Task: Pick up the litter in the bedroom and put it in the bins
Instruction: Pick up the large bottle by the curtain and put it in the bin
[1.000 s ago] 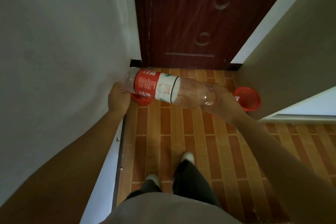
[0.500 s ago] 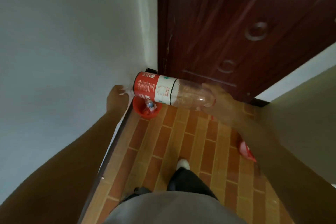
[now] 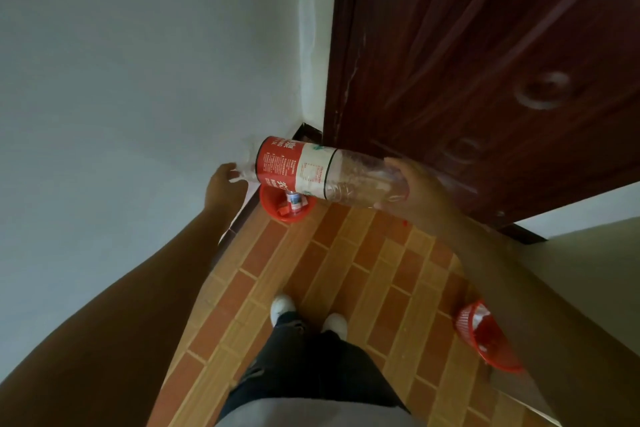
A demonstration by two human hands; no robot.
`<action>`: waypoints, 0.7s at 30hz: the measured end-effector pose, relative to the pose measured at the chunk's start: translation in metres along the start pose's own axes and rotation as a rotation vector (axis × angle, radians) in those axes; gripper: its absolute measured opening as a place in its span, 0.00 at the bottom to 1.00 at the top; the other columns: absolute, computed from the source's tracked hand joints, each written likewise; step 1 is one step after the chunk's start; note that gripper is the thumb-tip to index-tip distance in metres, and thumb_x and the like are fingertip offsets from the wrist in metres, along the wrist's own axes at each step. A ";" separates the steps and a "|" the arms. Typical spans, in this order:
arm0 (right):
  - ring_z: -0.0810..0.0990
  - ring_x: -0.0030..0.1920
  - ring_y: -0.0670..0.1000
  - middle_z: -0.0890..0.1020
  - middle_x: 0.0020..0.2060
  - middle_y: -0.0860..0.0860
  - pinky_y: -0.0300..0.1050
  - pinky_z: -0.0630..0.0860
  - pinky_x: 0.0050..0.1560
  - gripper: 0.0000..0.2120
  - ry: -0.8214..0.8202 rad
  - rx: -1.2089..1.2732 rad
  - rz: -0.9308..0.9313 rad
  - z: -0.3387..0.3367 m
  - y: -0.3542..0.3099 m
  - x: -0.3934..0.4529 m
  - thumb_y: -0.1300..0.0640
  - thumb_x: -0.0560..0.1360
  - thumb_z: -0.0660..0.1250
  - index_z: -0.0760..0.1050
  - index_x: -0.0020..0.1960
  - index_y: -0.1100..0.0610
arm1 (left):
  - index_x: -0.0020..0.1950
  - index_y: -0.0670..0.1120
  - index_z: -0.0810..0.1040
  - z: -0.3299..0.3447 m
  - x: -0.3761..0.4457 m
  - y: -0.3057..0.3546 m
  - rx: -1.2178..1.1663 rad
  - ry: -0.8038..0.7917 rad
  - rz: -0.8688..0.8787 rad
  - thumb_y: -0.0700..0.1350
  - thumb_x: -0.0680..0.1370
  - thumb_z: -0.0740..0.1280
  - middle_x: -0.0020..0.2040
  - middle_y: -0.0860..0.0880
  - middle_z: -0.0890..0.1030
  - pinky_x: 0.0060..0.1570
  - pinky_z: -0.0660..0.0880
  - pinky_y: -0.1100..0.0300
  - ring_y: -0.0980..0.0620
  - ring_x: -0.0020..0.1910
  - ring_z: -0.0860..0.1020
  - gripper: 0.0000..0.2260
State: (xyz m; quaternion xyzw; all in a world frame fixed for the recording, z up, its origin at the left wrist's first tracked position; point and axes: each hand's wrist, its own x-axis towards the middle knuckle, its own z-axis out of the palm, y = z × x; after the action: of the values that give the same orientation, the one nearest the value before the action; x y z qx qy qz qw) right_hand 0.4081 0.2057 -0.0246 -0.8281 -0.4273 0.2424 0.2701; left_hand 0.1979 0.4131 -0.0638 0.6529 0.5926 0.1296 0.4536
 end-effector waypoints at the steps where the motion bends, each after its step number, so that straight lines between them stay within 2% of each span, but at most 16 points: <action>1: 0.71 0.64 0.49 0.71 0.66 0.51 0.39 0.68 0.58 0.35 -0.003 0.007 0.002 0.001 0.001 0.003 0.55 0.67 0.75 0.64 0.70 0.54 | 0.68 0.39 0.67 0.001 0.004 -0.001 0.006 -0.009 -0.006 0.34 0.76 0.60 0.65 0.40 0.74 0.63 0.69 0.51 0.42 0.64 0.72 0.19; 4: 0.71 0.64 0.49 0.71 0.66 0.51 0.45 0.72 0.61 0.35 -0.017 0.037 0.015 0.006 0.005 0.013 0.55 0.67 0.75 0.64 0.70 0.54 | 0.68 0.39 0.67 0.005 0.017 -0.005 0.009 -0.028 -0.019 0.34 0.76 0.60 0.66 0.40 0.73 0.63 0.68 0.51 0.42 0.64 0.72 0.19; 8: 0.71 0.64 0.49 0.70 0.65 0.51 0.42 0.70 0.60 0.34 -0.017 0.042 0.032 0.019 0.016 0.033 0.57 0.67 0.74 0.64 0.69 0.55 | 0.68 0.39 0.66 0.021 0.041 -0.009 0.013 -0.052 -0.031 0.34 0.76 0.60 0.66 0.40 0.73 0.64 0.69 0.49 0.42 0.64 0.72 0.19; 11: 0.72 0.64 0.50 0.71 0.65 0.52 0.46 0.71 0.62 0.34 -0.015 0.057 0.052 0.038 0.035 0.053 0.58 0.66 0.75 0.65 0.69 0.56 | 0.69 0.39 0.66 0.039 0.064 -0.020 0.016 -0.072 -0.028 0.35 0.76 0.61 0.67 0.39 0.72 0.64 0.68 0.49 0.41 0.65 0.71 0.20; 13: 0.72 0.63 0.50 0.71 0.62 0.49 0.51 0.73 0.62 0.33 -0.032 0.104 0.065 0.056 0.052 0.067 0.59 0.66 0.75 0.66 0.68 0.54 | 0.69 0.39 0.65 0.054 0.082 -0.033 0.026 -0.074 -0.022 0.34 0.76 0.61 0.67 0.39 0.72 0.64 0.67 0.49 0.41 0.65 0.71 0.21; 15: 0.73 0.62 0.48 0.70 0.60 0.45 0.48 0.73 0.61 0.33 -0.038 0.117 0.069 0.076 0.072 0.081 0.60 0.67 0.74 0.66 0.68 0.54 | 0.69 0.39 0.65 0.072 0.101 -0.053 0.038 -0.071 -0.013 0.33 0.75 0.61 0.67 0.39 0.72 0.63 0.67 0.50 0.41 0.65 0.71 0.22; 17: 0.71 0.61 0.45 0.71 0.63 0.48 0.42 0.71 0.59 0.33 -0.025 0.067 0.051 0.101 0.097 0.096 0.59 0.67 0.74 0.66 0.69 0.55 | 0.69 0.39 0.66 0.094 0.119 -0.078 0.037 -0.067 -0.015 0.33 0.75 0.62 0.67 0.40 0.72 0.61 0.68 0.52 0.41 0.65 0.71 0.22; 21: 0.69 0.66 0.49 0.69 0.68 0.50 0.43 0.68 0.63 0.36 -0.025 -0.026 0.029 0.157 0.157 0.129 0.54 0.67 0.74 0.63 0.71 0.54 | 0.68 0.39 0.67 0.148 0.163 -0.141 0.052 -0.103 -0.012 0.34 0.75 0.61 0.66 0.40 0.73 0.55 0.69 0.54 0.41 0.62 0.73 0.21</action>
State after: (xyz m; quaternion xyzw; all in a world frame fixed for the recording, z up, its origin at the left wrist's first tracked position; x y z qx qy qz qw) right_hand 0.4658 0.2746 -0.2648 -0.8345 -0.4220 0.2510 0.2503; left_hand 0.2532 0.4769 -0.3111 0.6668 0.5754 0.0777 0.4672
